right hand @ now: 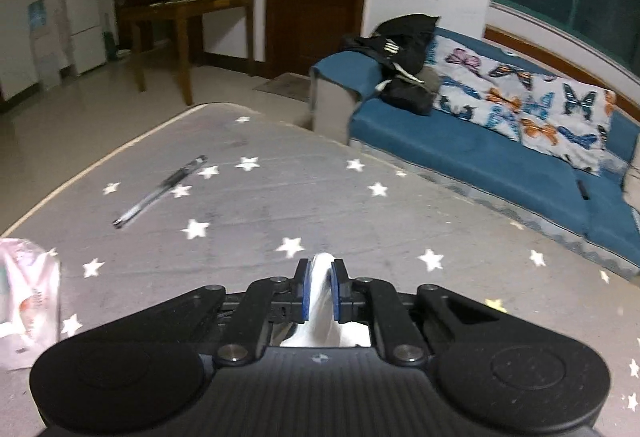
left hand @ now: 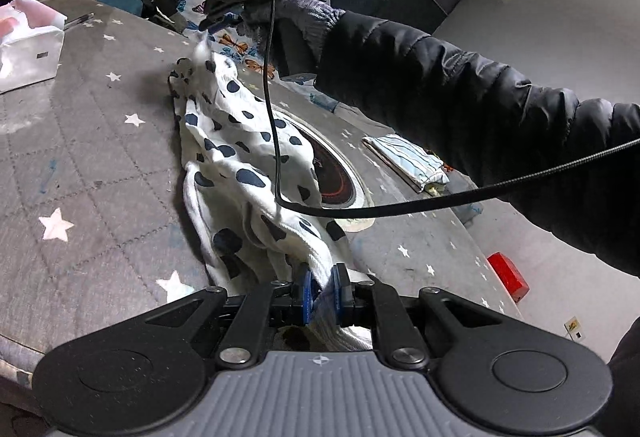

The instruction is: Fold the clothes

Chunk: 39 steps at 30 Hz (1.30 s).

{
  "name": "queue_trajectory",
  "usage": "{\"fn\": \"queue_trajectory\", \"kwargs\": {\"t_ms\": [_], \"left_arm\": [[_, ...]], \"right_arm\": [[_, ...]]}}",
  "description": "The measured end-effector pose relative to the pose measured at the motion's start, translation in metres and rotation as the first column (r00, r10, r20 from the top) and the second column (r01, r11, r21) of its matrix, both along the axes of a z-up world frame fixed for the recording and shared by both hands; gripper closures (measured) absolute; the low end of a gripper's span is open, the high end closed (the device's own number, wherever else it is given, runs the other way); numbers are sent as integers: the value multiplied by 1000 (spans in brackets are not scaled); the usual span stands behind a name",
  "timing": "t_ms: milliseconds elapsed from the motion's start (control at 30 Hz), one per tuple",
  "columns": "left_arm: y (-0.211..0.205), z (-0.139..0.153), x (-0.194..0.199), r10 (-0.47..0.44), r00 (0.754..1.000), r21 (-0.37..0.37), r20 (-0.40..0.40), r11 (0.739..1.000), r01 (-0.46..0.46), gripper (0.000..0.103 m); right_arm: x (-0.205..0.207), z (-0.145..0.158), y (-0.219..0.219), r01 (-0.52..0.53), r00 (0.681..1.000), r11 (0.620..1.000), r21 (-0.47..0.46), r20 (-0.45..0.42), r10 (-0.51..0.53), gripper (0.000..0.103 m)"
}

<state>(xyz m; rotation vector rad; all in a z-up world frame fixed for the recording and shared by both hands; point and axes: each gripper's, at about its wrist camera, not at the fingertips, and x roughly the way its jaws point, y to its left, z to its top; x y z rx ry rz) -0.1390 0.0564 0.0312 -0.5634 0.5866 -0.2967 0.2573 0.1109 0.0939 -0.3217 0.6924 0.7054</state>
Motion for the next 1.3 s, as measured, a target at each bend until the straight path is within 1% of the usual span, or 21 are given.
{"fn": "queue_trajectory", "kwargs": {"t_ms": [133,233,300,400,467,533,600,700,733,767,867,1033,1100,1133,1167,1233,1300], "left_arm": [[-1,1,0,-6,1000,10,-2,1000,6,91],[-1,0,1,-5,1000,14,-4,1000,5,91],[-1,-1,1,-4,1000,19,-5,1000,4,91],[-2,-2,1,-5,1000,23,-7,1000,5,91],[-2,-2,0,-8,1000,24,-5,1000,8,91],[-3,-1,1,-10,1000,27,-5,1000,10,91],[-2,-1,1,-13,1000,26,-2,1000,13,91],[-4,-1,1,-28,1000,28,-12,999,28,91],[-4,-1,1,-32,999,32,-16,999,32,91],[-5,-1,1,-34,999,36,-19,999,34,91],[-4,1,-2,-25,1000,41,-13,999,26,89],[-6,4,-6,-17,1000,60,-6,998,18,87],[-6,6,-8,-14,1000,72,-5,997,14,85],[-6,7,-10,-13,1000,77,-3,997,13,83],[-6,8,-11,-12,1000,81,-1,997,12,78],[-6,10,-14,-8,1000,92,4,996,7,72],[-6,12,-17,7,1000,117,8,993,-8,72]], "right_arm": [[2,11,-19,-7,1000,1000,30,-16,7,92],[2,10,-28,-23,1000,1000,-8,-21,23,92],[-1,3,-30,-52,998,997,-58,-28,51,91],[-9,-15,-27,-97,994,987,-129,-58,90,85],[-15,-28,-24,-128,990,976,-178,-86,114,84],[-19,-41,-19,-144,987,968,-206,-106,124,84],[-27,-52,-14,-159,983,964,-215,-122,135,84],[-29,-56,-8,-155,983,970,-186,-122,133,83],[-27,-55,-8,-149,983,973,-174,-136,126,81],[-25,-53,-9,-143,981,977,-161,-151,119,77],[-27,-37,-19,-143,984,979,-142,-127,126,70],[-33,-8,-42,-149,987,978,-148,-76,139,68],[-36,2,-55,-151,988,977,-151,-57,144,64],[-38,7,-61,-151,988,977,-152,-48,145,59],[-40,11,-68,-151,988,977,-152,-39,146,58],[-45,19,-82,-156,988,976,-154,-31,153,58],[-53,23,-98,-162,987,973,-162,-23,160,57]]}}
